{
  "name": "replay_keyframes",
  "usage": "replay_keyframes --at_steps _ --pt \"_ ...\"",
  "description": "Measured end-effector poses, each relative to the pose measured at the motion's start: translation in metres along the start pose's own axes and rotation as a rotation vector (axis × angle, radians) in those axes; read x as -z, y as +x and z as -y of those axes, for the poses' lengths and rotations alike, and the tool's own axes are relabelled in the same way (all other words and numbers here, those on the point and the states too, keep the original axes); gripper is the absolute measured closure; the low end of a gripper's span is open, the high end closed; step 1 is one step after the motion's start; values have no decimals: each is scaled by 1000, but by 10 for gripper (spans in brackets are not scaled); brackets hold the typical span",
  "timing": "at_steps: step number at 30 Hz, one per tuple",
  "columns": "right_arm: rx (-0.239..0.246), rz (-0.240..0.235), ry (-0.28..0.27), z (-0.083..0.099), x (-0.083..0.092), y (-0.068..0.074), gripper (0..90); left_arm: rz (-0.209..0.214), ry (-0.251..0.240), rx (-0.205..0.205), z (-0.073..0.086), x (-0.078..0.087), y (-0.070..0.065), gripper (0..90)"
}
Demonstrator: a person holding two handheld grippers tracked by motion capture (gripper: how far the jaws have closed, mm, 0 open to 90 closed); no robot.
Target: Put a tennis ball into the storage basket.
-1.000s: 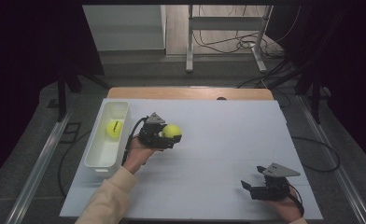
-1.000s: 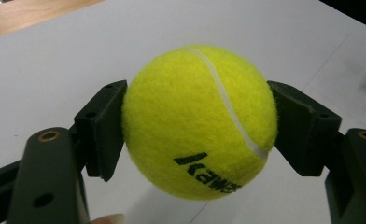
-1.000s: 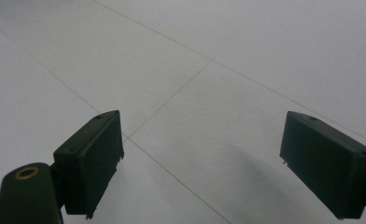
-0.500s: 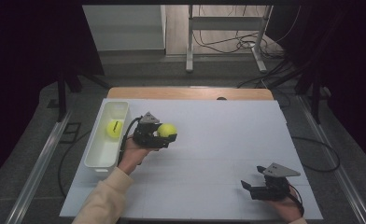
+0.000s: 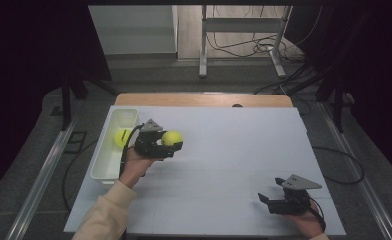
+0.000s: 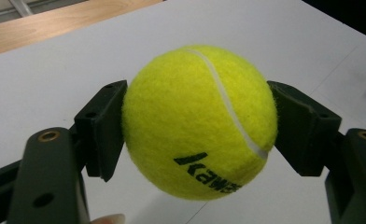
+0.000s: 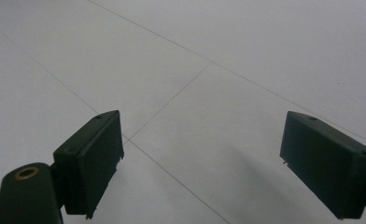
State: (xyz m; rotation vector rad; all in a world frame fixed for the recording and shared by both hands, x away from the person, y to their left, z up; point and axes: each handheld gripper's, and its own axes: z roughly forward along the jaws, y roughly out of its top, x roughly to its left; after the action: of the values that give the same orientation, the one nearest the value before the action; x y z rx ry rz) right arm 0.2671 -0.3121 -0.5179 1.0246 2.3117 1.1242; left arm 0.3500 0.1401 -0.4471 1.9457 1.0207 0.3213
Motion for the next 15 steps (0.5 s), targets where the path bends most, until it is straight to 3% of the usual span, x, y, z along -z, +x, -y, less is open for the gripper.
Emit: replay_keyframes --at_steps 15 --pt "4 6 -13 -1 2 0 137 -13 -41 33 -1 23 10 261"
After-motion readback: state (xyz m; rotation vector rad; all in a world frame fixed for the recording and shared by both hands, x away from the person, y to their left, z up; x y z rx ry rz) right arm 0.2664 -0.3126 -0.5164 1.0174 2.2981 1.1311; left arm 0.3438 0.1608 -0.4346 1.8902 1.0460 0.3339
